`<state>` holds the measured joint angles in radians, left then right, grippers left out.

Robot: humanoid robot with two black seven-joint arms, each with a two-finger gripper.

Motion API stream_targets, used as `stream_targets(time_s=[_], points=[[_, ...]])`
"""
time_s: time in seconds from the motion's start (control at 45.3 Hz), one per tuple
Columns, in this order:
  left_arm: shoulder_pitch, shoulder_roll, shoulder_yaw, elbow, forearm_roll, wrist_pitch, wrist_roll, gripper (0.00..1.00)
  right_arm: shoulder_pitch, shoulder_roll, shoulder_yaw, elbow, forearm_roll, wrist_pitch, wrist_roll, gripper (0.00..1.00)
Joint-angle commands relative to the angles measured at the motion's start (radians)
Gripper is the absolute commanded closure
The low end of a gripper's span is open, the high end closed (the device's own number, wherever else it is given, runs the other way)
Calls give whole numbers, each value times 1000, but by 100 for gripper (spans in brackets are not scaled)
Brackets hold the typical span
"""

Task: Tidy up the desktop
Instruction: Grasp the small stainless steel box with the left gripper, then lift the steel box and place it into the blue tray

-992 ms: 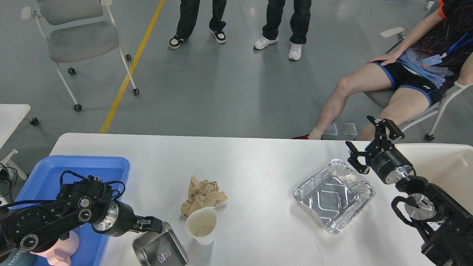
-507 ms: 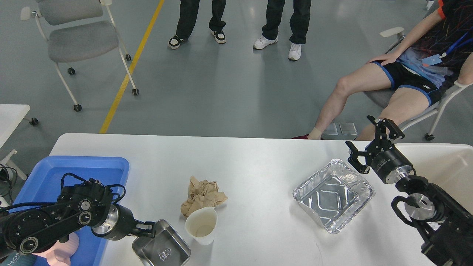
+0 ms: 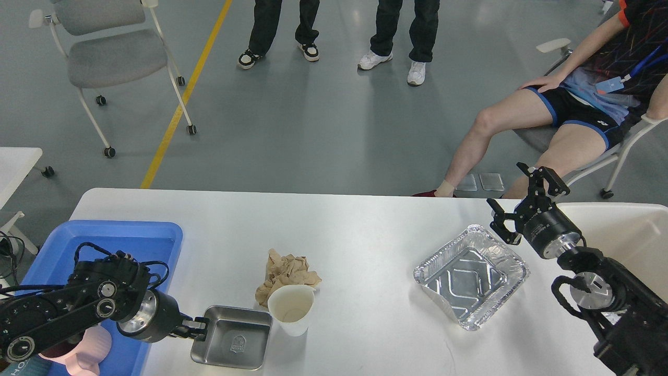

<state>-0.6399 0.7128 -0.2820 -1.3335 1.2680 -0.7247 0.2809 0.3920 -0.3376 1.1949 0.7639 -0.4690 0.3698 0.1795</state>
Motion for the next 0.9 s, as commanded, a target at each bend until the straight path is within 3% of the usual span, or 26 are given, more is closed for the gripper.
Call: stream_targets(time_s=[0.0, 0.265, 0.529, 0.728, 0.882], points=[[0, 17, -5, -32, -4, -9, 1, 97, 1, 2, 0, 0, 0, -2, 0, 0], [-17, 105, -14, -159, -10, -21, 3, 99, 2, 0, -1, 0, -2, -2, 0, 0], [-18, 348, -141, -380, -70, -105, 3, 98, 1, 2, -1, 0, -2, -2, 0, 0], [-15, 500, -347, -391, -249, -235, 1, 98, 2, 3, -1, -1, -3, -3, 0, 0], [-15, 566, -413, -391, -321, -235, 1, 97, 2, 8, -1, -1, -5, -6, 0, 0]])
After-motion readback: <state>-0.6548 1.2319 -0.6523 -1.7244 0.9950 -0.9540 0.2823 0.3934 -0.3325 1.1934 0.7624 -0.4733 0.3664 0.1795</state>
